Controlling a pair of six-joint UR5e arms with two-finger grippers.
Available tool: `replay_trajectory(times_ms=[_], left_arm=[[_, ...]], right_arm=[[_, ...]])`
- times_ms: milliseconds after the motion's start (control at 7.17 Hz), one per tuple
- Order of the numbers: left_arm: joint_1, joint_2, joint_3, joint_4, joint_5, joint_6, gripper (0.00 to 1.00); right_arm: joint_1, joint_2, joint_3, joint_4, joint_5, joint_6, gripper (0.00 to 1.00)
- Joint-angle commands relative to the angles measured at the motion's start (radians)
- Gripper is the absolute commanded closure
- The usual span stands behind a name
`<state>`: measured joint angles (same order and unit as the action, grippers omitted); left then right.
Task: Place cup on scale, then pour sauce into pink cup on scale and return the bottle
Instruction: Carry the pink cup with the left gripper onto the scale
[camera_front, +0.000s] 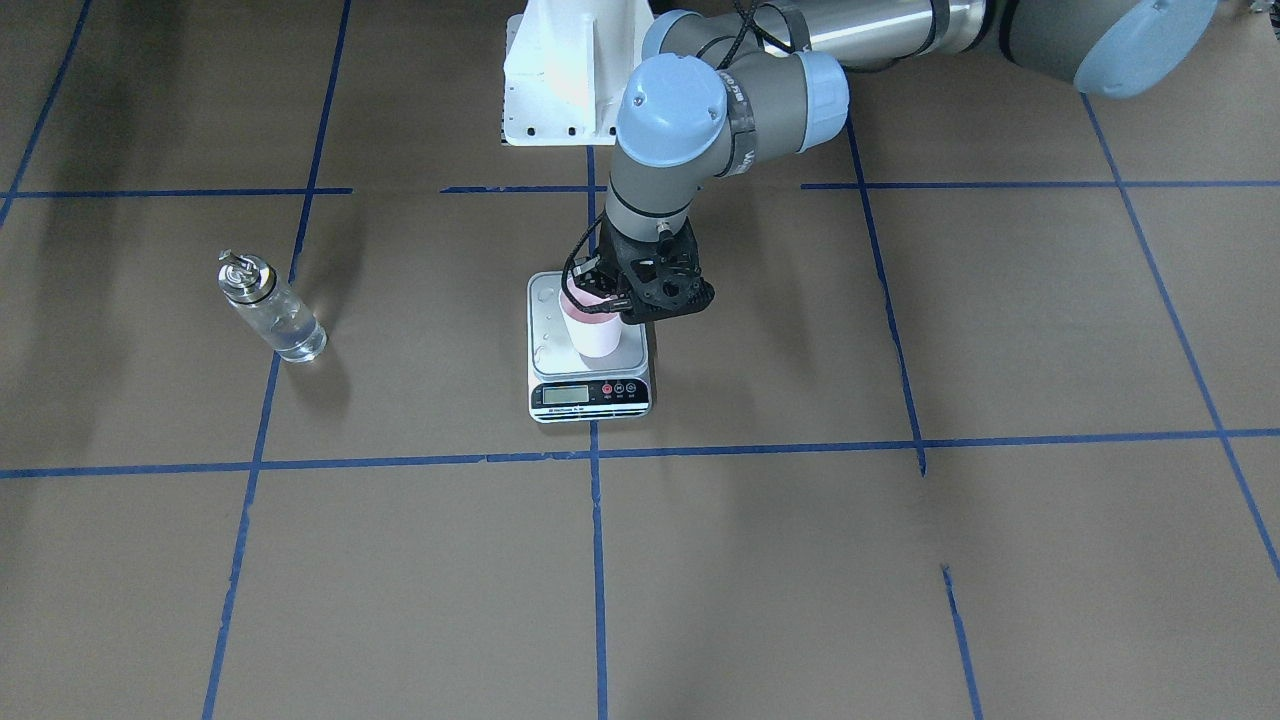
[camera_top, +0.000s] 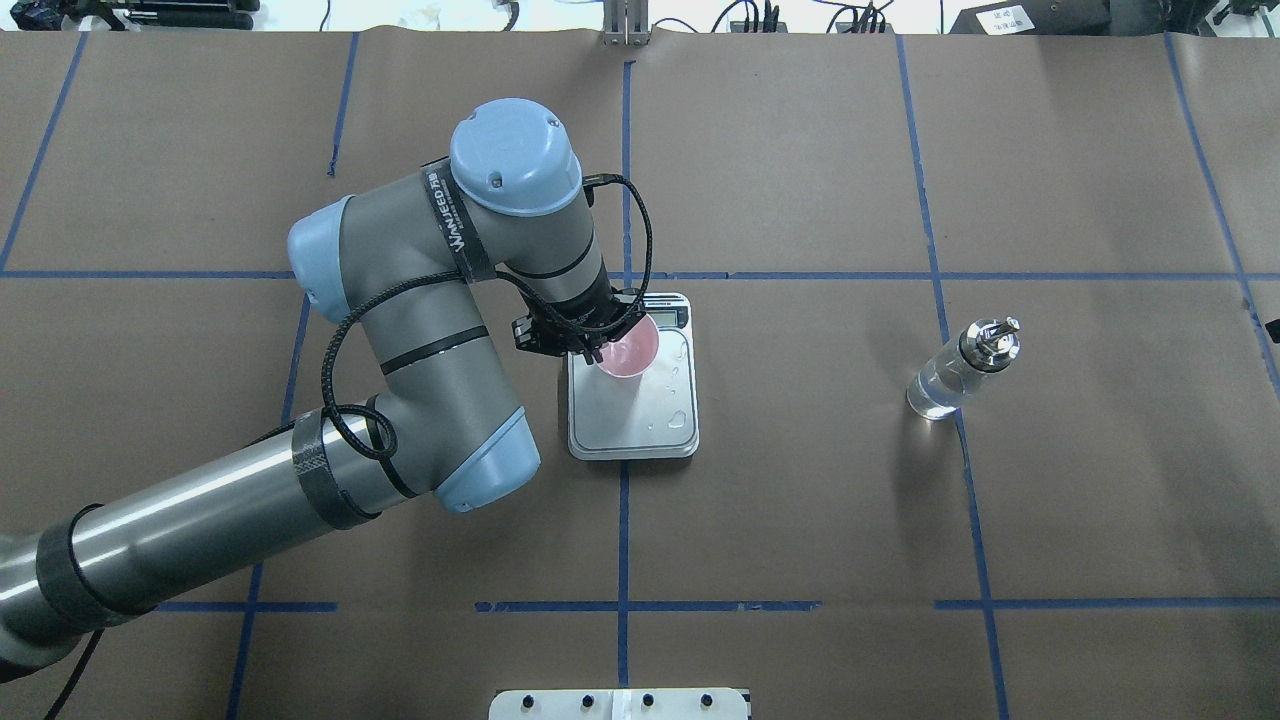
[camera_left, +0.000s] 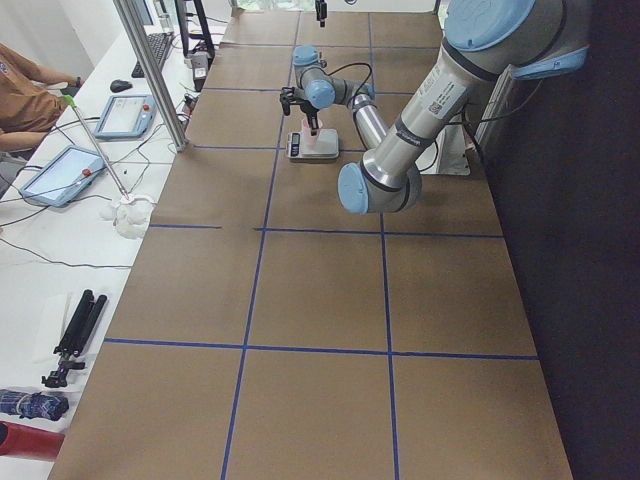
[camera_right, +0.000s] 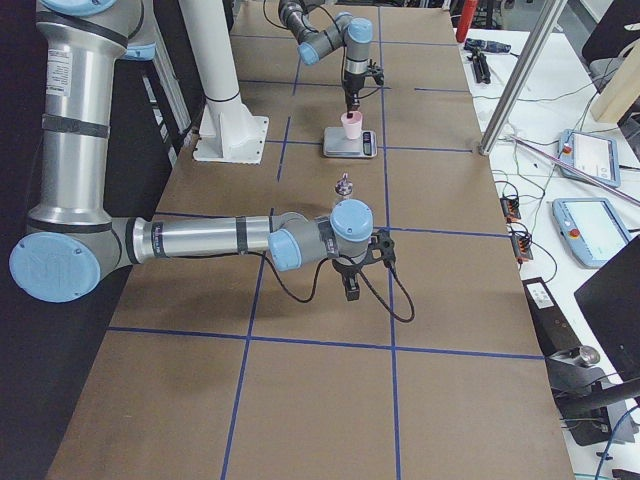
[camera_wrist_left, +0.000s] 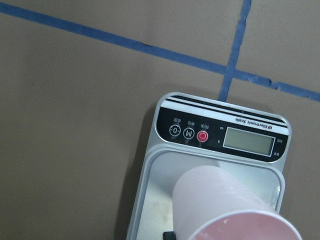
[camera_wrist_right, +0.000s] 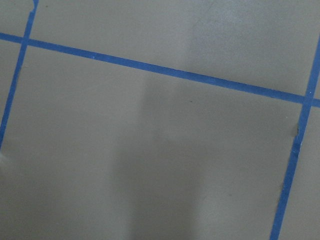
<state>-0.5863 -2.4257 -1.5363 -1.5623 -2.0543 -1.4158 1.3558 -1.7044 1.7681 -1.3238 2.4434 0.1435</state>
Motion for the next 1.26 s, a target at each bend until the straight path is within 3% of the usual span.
replay_trajectory(times_ms=[0, 418, 558, 697, 837, 976, 1116], left_arm=[[0.006, -0.009, -0.001, -0.002, -0.003, 0.0, 1.0], [0.019, -0.006, -0.004, -0.002, -0.003, -0.002, 1.0], [0.02, -0.004, -0.005, -0.004, -0.003, -0.002, 0.93], [0.022, 0.003, -0.005, -0.004, -0.003, -0.002, 0.73], [0.022, 0.007, -0.008, -0.002, -0.004, -0.002, 0.7], [0.02, 0.007, -0.028, -0.002, -0.004, 0.0, 0.54], [0.019, 0.022, -0.107, 0.002, -0.012, -0.002, 0.49]], right_arm=[[0.0, 0.0, -0.001, 0.0, 0.0, 0.001, 0.0], [-0.001, 0.0, -0.001, 0.0, 0.0, 0.001, 0.0], [-0.001, 0.0, -0.001, 0.0, 0.0, 0.001, 0.0], [0.0, 0.0, -0.001, 0.0, 0.0, 0.001, 0.0], [-0.001, 0.0, -0.001, 0.0, 0.0, 0.001, 0.0], [-0.001, 0.002, -0.001, 0.0, 0.0, 0.001, 0.0], [-0.001, 0.002, 0.002, 0.0, 0.002, 0.001, 0.0]])
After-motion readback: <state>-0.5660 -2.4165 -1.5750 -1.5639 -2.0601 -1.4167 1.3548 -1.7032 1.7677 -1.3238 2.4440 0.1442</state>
